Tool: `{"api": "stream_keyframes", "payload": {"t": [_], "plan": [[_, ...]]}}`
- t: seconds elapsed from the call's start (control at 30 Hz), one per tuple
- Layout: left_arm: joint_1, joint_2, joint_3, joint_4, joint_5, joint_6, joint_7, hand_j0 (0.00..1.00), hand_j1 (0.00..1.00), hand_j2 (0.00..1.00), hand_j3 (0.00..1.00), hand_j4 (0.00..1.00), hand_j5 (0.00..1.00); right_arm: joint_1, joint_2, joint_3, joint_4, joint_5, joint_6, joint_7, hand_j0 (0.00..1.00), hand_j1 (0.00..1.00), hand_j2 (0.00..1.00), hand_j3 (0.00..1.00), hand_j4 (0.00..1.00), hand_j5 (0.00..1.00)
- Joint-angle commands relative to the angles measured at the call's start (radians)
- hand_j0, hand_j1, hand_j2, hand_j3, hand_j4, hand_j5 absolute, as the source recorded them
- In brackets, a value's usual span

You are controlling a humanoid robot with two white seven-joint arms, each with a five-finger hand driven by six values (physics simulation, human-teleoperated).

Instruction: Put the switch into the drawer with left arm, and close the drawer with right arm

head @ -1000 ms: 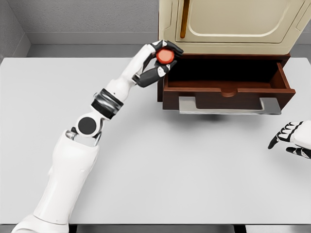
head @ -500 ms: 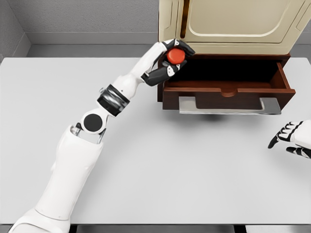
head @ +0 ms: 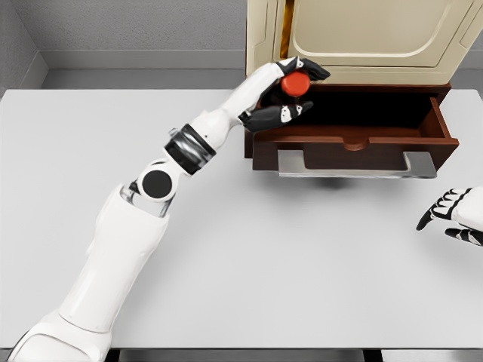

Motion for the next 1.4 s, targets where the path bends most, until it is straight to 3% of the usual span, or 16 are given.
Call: {"api": "stream_keyframes", "payload": {"t": [0.0, 0.03, 0.3, 0.37, 0.6, 0.9, 1.03, 1.13, 1.23, 1.3, 1.37], "plan": [[-0.005, 0.000, -0.008, 0.000, -0.008, 0.001, 0.000, 0.85, 0.85, 0.85, 0.85, 0.85, 0.85, 0.000, -0.006, -0.001, -0.002, -0.006, 0.001, 0.000, 0.60, 0.60, 0.60, 0.60, 0.60, 0.60], [-0.006, 0.000, -0.010, 0.001, -0.013, 0.001, 0.000, 0.90, 0.90, 0.90, 0.90, 0.90, 0.90, -0.002, -0.009, -0.001, -0.002, -0.005, 0.001, 0.000, 0.60, 0.60, 0.60, 0.60, 0.60, 0.60], [-0.009, 0.000, -0.008, -0.003, -0.022, 0.001, 0.000, 0.91, 0.91, 0.91, 0.91, 0.91, 0.91, -0.008, -0.004, -0.001, 0.002, -0.005, 0.001, 0.001, 0.60, 0.60, 0.60, 0.60, 0.60, 0.60], [-0.009, 0.000, -0.008, -0.005, -0.024, 0.001, 0.000, 0.99, 0.99, 0.99, 0.99, 0.99, 0.99, -0.008, -0.006, -0.001, 0.002, -0.005, 0.001, 0.001, 0.60, 0.60, 0.60, 0.60, 0.60, 0.60], [-0.014, 0.000, -0.008, -0.006, -0.033, 0.000, 0.000, 0.99, 0.99, 0.99, 0.99, 0.99, 0.99, -0.008, -0.009, -0.002, 0.003, -0.006, 0.001, 0.001, 0.60, 0.60, 0.60, 0.60, 0.60, 0.60], [-0.034, 0.000, -0.023, -0.025, -0.122, -0.013, 0.000, 1.00, 1.00, 1.00, 1.00, 1.00, 1.00, -0.009, -0.012, -0.002, 0.006, -0.005, 0.001, 0.001, 0.60, 0.60, 0.60, 0.60, 0.60, 0.60], [-0.031, 0.000, -0.025, -0.033, -0.125, -0.026, 0.000, 1.00, 1.00, 1.00, 1.00, 1.00, 1.00, -0.008, -0.013, -0.001, 0.006, -0.005, 0.001, 0.001, 0.60, 0.60, 0.60, 0.60, 0.60, 0.60], [-0.025, 0.000, -0.025, -0.092, -0.125, -0.026, 0.000, 1.00, 1.00, 1.00, 1.00, 1.00, 1.00, -0.008, -0.013, -0.002, 0.006, -0.005, 0.001, 0.001, 0.60, 0.60, 0.60, 0.60, 0.60, 0.60], [-0.023, 0.000, -0.048, -0.226, -0.120, -0.028, 0.001, 1.00, 1.00, 1.00, 1.00, 1.00, 1.00, -0.008, -0.013, -0.002, 0.006, -0.005, 0.001, 0.001, 0.60, 0.60, 0.60, 0.60, 0.60, 0.60], [-0.008, 0.119, -0.077, -0.333, -0.111, -0.075, 0.002, 1.00, 1.00, 1.00, 1.00, 1.00, 1.00, -0.029, -0.009, -0.001, 0.006, -0.005, 0.001, 0.001, 0.60, 0.60, 0.60, 0.60, 0.60, 0.60], [0.009, 0.224, -0.068, -0.344, -0.111, -0.233, 0.002, 1.00, 1.00, 1.00, 1.00, 1.00, 1.00, -0.034, -0.006, 0.001, 0.006, -0.005, 0.001, 0.001, 0.60, 0.60, 0.60, 0.60, 0.60, 0.60]]}}
